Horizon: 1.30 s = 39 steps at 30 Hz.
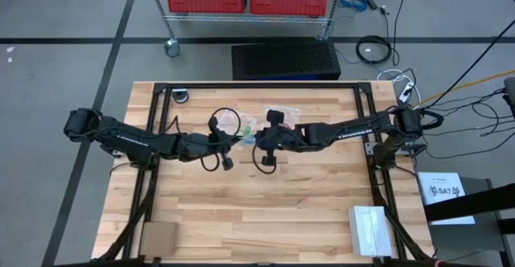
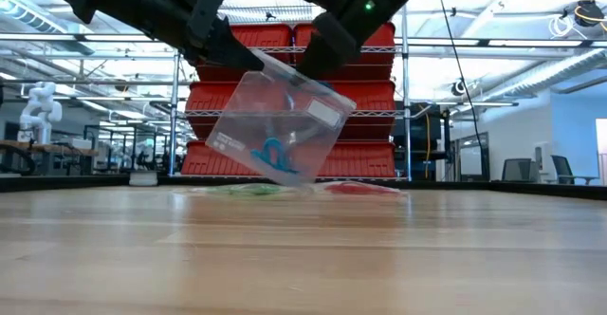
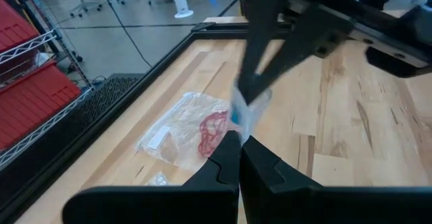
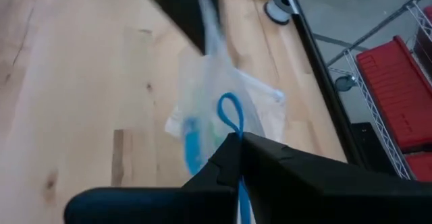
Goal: Sort rubber bands
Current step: Put the blue rubber band into the bottom transparent zip bag, then close the bottom transparent zip bag
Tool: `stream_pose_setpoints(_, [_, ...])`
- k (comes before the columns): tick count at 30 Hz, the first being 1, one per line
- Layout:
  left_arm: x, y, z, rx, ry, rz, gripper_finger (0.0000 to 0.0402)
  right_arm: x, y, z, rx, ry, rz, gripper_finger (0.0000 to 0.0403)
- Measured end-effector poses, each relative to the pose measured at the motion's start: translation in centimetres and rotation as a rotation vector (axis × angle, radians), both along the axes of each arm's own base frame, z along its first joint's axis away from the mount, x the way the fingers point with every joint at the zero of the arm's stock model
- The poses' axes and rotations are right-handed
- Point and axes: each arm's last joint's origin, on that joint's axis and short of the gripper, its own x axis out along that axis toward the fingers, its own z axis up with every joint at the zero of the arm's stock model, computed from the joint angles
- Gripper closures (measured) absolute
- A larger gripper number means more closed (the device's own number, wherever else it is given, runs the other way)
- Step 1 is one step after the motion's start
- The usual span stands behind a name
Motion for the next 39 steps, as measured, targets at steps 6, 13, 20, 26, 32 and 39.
stream_pose_setpoints(6, [0.0,0.0,0.0,-0.001,-0.001,-0.003,0.0401,0.0,0.2,0.0,0.013,-0.003,-0.002,0.0373])
stream_pose_setpoints(13, [0.0,0.0,0.0,-0.002,-0.001,-0.003,0.0401,-0.4,1.5,0.8,0.010,-0.022,0.031,0.0288])
stream_pose_setpoints(20, [0.0,0.0,0.0,-0.002,0.001,-0.003,0.0401,-1.7,2.5,2.9,0.039,-0.076,0.044,0.0231])
stream_pose_setpoints(26, [0.0,0.0,-0.1,-0.001,0.006,-0.003,0.0401,-3.9,3.3,5.2,0.052,-0.081,0.064,0.0216])
stream_pose_setpoints(32, [0.0,0.0,0.0,-0.001,0.003,-0.002,0.0401,-6.4,3.0,4.5,0.114,0.086,-0.063,0.0238])
stream_pose_setpoints(39, [0.0,0.0,0.0,-0.001,-0.001,-0.002,0.0401,-7.3,1.7,-0.7,0.126,0.171,-0.148,0.0255])
